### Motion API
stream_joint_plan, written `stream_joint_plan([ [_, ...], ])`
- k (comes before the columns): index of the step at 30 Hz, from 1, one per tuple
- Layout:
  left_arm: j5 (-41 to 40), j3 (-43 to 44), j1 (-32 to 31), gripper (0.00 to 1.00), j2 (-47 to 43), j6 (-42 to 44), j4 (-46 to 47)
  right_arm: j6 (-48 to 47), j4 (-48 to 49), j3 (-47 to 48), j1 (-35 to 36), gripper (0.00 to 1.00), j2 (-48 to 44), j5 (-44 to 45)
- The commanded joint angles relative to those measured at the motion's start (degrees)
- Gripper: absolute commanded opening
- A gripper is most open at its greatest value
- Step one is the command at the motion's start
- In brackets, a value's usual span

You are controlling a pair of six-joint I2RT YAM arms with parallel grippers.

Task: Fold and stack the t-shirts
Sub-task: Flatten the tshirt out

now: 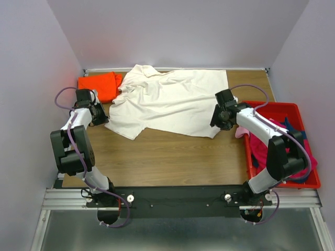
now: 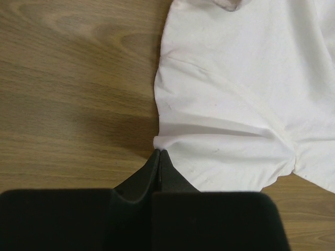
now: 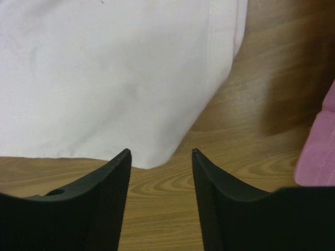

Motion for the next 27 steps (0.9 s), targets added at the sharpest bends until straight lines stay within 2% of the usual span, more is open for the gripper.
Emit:
stream_joint_plan([
  [1, 0.9, -0.4, 0.3, 0.00, -0.8, 0.5, -0.2, 3.5, -1.3, -5.3, 0.1, 0.54, -0.7, 0.5],
  [9, 0.6, -0.1, 0.3, 0.00, -1.2, 1.1, -0.9, 4.3, -1.1, -7.3, 0.1, 0.47, 3.1, 2.2],
  [27, 0.5, -1.6, 0.3, 0.00, -2.3, 1.4, -0.5, 0.5, 6.2, -1.8, 0.0, 0.48, 10.0, 0.4],
])
